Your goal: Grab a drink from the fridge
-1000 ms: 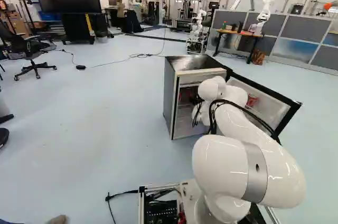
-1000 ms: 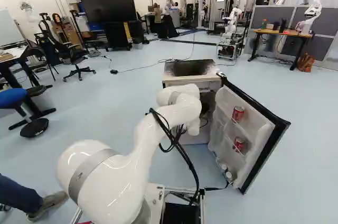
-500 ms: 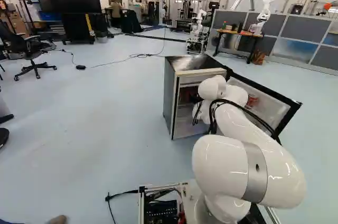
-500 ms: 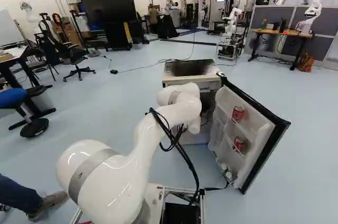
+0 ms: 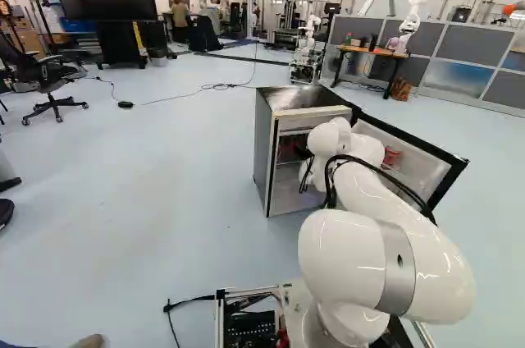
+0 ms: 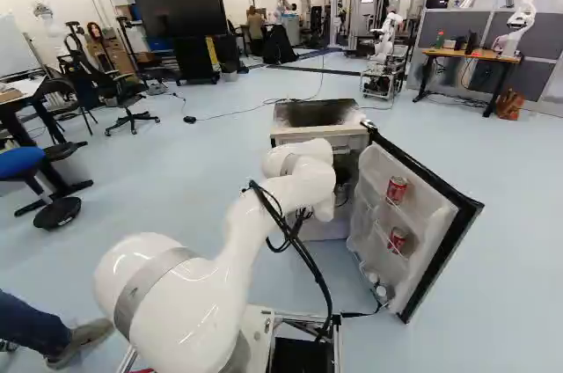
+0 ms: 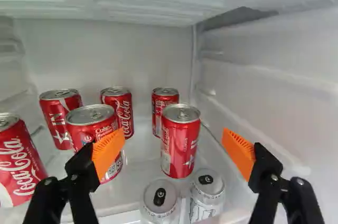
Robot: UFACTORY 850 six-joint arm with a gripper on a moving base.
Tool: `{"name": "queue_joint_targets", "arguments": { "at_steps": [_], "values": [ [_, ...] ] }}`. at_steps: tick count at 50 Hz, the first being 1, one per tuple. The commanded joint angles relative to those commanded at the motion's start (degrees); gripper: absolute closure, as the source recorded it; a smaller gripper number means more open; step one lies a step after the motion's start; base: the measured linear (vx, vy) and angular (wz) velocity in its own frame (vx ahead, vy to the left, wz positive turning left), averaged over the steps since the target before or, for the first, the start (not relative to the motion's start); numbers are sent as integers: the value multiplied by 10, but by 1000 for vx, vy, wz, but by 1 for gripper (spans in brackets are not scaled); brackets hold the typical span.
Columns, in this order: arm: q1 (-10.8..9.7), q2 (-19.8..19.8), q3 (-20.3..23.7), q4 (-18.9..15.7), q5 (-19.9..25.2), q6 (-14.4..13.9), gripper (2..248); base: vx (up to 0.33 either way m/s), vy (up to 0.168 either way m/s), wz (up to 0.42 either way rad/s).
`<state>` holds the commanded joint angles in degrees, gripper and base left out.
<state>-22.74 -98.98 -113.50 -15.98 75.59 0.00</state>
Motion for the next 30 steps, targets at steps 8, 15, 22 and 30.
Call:
{"name": "queue_joint_targets", "arguments": {
  "at_steps": [8,15,22,30],
  "values": [
    [-1,-7,-12,0,0,0,3,0,0,0],
    [-2,-8,-15,0,0,0,3,0,0,0],
    [-2,-9,-15,0,0,0,3,0,0,0],
    [-2,-9,-15,0,0,0,3,0,0,0]
  ]
}}
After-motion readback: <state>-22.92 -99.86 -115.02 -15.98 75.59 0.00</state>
